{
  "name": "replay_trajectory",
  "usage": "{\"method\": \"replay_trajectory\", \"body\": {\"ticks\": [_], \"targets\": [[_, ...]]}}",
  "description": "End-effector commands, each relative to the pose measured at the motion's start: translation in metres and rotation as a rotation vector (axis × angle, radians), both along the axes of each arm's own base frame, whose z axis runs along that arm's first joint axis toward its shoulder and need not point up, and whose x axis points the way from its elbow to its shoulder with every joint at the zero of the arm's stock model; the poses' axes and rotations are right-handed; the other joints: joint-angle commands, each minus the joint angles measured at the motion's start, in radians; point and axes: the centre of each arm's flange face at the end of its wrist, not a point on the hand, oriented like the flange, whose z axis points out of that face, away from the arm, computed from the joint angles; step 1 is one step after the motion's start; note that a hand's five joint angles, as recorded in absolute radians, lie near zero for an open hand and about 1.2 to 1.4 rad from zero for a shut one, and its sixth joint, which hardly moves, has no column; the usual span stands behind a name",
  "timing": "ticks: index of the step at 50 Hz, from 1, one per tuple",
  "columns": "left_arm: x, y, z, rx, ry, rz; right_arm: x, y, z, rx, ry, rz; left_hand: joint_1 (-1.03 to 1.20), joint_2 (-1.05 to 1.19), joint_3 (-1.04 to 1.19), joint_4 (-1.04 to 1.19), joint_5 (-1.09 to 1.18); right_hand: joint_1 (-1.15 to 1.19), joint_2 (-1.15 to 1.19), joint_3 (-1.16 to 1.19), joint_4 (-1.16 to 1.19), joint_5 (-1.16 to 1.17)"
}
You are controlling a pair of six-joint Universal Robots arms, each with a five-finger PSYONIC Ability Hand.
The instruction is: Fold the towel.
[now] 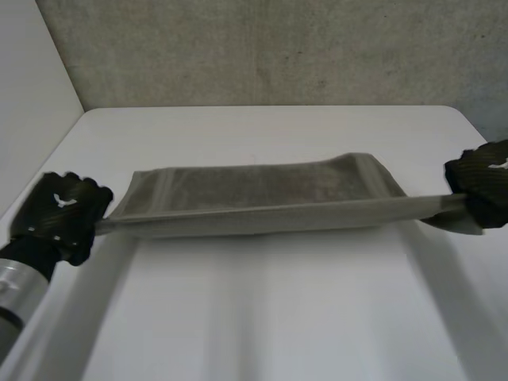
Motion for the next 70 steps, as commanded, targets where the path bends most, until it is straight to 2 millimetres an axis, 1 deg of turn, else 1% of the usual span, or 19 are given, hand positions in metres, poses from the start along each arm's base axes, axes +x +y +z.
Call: {"method": "replay_trajectory", "body": {"ticks": [1, 6, 11, 13, 16, 17, 21, 27, 40, 51, 52, 53, 54, 55, 56, 58, 65, 68, 70], "targets": [[0.003, 0.011, 0.023, 0.01, 0.092, -0.042, -0.012, 0.012, 0.035, -0.038, -0.01, 0.041, -0.056, -0.107, -0.142, -0.126, -0.256, 0.071, 0.067, 0.062, 0.057, 0.05], [0.001, 0.005, 0.02, 0.034, 0.1, -0.084, -0.009, 0.011, 0.034, -0.025, -0.029, 0.085, -0.056, -0.107, -0.142, -0.126, -0.256, 0.071, 0.067, 0.062, 0.057, 0.05], [-0.001, -0.026, -0.005, 0.121, 0.103, -0.089, 0.0, -0.006, 0.015, 0.039, -0.036, 0.147, -0.056, -0.107, -0.142, -0.126, -0.256, 0.071, 0.067, 0.062, 0.057, 0.05], [-0.004, -0.046, -0.019, 0.169, 0.099, -0.098, 0.015, -0.023, 0.0, 0.074, -0.021, 0.192, -0.056, -0.107, -0.142, -0.126, -0.256, 0.071, 0.067, 0.062, 0.057, 0.05], [-0.005, -0.058, -0.026, 0.191, 0.099, -0.099, 0.023, -0.043, -0.02, 0.121, 0.007, 0.171, -0.056, -0.107, -0.142, -0.126, -0.256, 0.071, 0.067, 0.062, 0.057, 0.05], [-0.006, -0.07, -0.035, 0.221, 0.097, -0.093, 0.023, -0.043, -0.02, 0.121, 0.008, 0.171, -0.056, -0.107, -0.142, -0.126, -0.256, 0.071, 0.067, 0.062, 0.057, 0.05], [-0.013, -0.1, -0.055, 0.262, 0.083, -0.064, 0.03, -0.079, -0.05, 0.183, 0.064, 0.121, -0.056, -0.107, -0.142, -0.126, -0.256, 0.071, 0.067, 0.062, 0.057, 0.05], [-0.019, -0.126, -0.067, 0.26, 0.069, -0.037, 0.053, -0.111, -0.077, 0.193, 0.098, 0.119, -0.056, -0.107, -0.142, -0.126, -0.256, 0.071, 0.067, 0.062, 0.057, 0.05], [-0.043, -0.185, -0.076, 0.163, 0.058, -0.015, 0.078, -0.163, -0.091, 0.098, 0.096, 0.068, -0.056, -0.107, -0.142, -0.126, -0.256, 0.071, 0.067, 0.062, 0.057, 0.05], [-0.06, -0.201, -0.088, 0.162, 0.051, -0.033, 0.093, -0.191, -0.097, 0.007, 0.099, 0.049, -0.056, -0.107, -0.142, -0.126, -0.256, 0.071, 0.067, 0.062, 0.057, 0.05], [-0.061, -0.201, -0.091, 0.168, 0.05, -0.034, 0.093, -0.191, -0.097, 0.007, 0.099, 0.049, -0.215, -0.266, -0.302, -0.286, -0.415, 0.071, 0.067, 0.062, 0.057, 0.05], [-0.06, -0.202, -0.093, 0.174, 0.048, -0.029, 0.095, -0.194, -0.1, 0.002, 0.1, 0.044, -0.516, -0.567, -0.603, -0.587, -0.716, -0.067, -0.071, -0.076, -0.082, -0.089], [-0.06, -0.202, -0.093, 0.174, 0.048, -0.029, 0.097, -0.195, -0.102, -0.003, 0.102, 0.04, -0.519, -0.57, -0.606, -0.59, -0.719, -0.493, -0.497, -0.502, -0.508, -0.515], [-0.06, -0.203, -0.095, 0.178, 0.046, -0.021, 0.097, -0.195, -0.102, -0.003, 0.102, 0.04, -0.874, -0.925, -0.96, -0.944, -1.074, -0.497, -0.501, -0.506, -0.512, -0.519], [-0.059, -0.203, -0.095, 0.177, 0.044, -0.006, 0.1, -0.196, -0.103, -0.012, 0.105, 0.032, -1.066, -1.117, -1.153, -1.137, -1.267, -1.023, -1.027, -1.032, -1.038, -1.045], [-0.057, -0.203, -0.096, 0.176, 0.041, 0.012, 0.101, -0.198, -0.102, -0.021, 0.109, 0.024, -1.138, -1.189, -1.225, -1.209, -1.338, -1.15, -1.155, -1.159, -1.165, -1.172], [-0.059, -0.197, -0.082, 0.162, 0.035, 0.067, 0.108, -0.194, -0.103, -0.014, 0.085, 0.031, -1.203, -1.254, -1.29, -1.274, -1.403, -1.15, -1.155, -1.159, -1.165, -1.172], [-0.057, -0.186, -0.066, 0.16, 0.04, 0.072, 0.114, -0.185, -0.085, -0.024, 0.041, 0.06, -1.203, -1.254, -1.29, -1.274, -1.403, -1.15, -1.155, -1.159, -1.165, -1.172], [-0.055, -0.179, -0.058, 0.159, 0.04, 0.071, 0.112, -0.17, -0.046, -0.068, -0.002, 0.105, -1.203, -1.254, -1.29, -1.274, -1.403, -1.15, -1.155, -1.159, -1.165, -1.172]]}}
